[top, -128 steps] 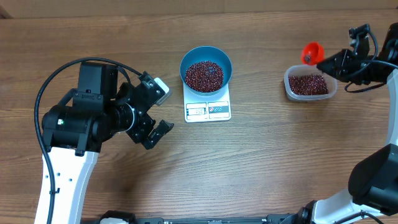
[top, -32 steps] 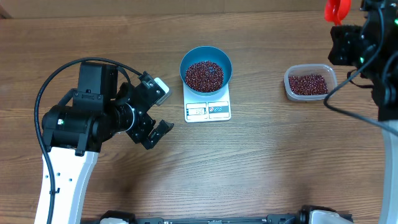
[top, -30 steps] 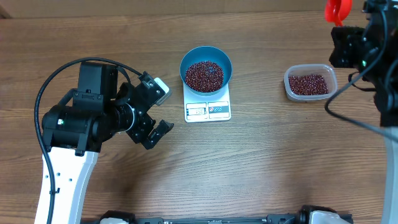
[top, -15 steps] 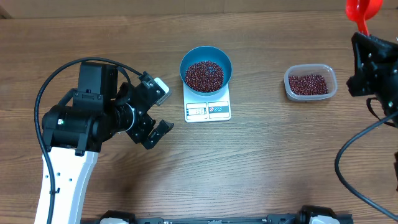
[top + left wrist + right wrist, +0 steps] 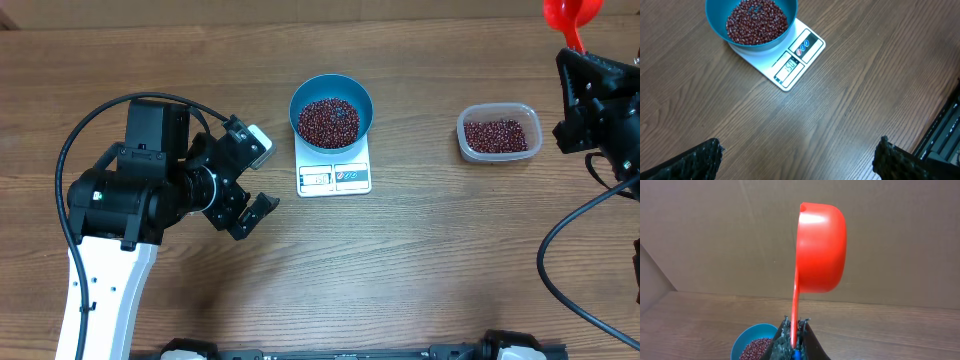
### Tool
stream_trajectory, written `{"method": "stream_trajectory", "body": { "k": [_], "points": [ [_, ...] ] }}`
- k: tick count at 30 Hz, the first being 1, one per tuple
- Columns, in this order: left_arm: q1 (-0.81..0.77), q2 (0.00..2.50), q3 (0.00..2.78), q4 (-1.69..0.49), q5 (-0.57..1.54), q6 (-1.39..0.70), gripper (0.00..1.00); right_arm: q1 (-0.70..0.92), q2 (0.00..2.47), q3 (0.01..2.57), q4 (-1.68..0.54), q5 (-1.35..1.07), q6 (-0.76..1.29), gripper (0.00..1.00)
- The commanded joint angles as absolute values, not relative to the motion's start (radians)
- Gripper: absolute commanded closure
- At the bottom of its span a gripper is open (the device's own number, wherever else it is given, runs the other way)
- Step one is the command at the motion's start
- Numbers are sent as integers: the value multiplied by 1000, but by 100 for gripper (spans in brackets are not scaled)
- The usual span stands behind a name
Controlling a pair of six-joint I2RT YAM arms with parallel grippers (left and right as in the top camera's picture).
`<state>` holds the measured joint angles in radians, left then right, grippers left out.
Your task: Scoop item into bowl and weigh 150g on scale
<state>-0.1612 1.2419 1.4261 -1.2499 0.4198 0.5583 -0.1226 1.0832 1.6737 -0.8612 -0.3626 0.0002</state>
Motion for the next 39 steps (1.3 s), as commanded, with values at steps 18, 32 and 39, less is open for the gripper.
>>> {"method": "stream_trajectory", "body": {
  "k": [18, 32, 39],
  "points": [
    [-157, 1244, 1440, -1250, 434, 580, 0, -119, 1177, 1697, -838, -527, 4, 96],
    [-157, 1244, 1440, -1250, 434, 580, 0, -119, 1177, 1697, -843, -545, 4, 96],
    [-157, 1244, 1440, -1250, 435, 580, 0, -119, 1177, 1697, -847, -545, 4, 96]
  ]
}}
